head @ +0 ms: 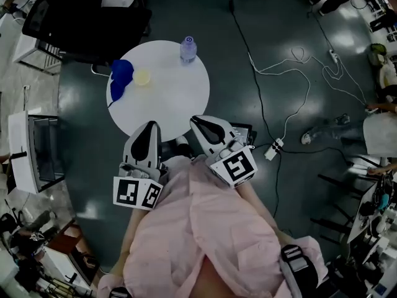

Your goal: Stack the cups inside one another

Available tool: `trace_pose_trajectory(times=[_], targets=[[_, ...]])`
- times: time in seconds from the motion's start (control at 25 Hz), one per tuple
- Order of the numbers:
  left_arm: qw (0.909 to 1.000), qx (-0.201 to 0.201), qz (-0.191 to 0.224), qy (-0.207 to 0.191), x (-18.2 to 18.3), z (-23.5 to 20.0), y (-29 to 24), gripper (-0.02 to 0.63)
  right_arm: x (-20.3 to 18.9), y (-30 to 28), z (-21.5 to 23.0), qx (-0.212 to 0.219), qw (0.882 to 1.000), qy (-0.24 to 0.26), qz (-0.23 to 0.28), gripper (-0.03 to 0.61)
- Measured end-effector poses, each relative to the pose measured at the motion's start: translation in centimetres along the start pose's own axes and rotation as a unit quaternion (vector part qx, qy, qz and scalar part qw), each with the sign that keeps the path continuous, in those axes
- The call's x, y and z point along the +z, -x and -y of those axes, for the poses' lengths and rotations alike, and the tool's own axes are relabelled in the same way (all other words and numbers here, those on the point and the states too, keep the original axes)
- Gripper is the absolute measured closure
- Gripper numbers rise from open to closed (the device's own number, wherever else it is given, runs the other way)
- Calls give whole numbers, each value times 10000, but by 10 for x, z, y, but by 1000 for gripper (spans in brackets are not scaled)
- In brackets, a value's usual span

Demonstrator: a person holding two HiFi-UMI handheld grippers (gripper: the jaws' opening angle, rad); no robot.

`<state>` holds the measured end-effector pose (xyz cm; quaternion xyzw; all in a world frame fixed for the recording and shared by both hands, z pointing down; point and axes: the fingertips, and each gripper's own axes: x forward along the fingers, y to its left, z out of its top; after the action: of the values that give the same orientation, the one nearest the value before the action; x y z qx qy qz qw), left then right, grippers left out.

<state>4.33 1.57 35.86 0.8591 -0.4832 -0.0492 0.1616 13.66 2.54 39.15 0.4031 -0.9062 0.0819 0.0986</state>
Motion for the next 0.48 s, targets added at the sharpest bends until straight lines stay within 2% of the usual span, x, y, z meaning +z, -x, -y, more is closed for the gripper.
trace_pose_trajectory(times=[0.48], targets=[[9997, 246, -22, -78, 4, -10, 23, 594, 5, -11, -25, 248, 9994, 190, 131, 545]])
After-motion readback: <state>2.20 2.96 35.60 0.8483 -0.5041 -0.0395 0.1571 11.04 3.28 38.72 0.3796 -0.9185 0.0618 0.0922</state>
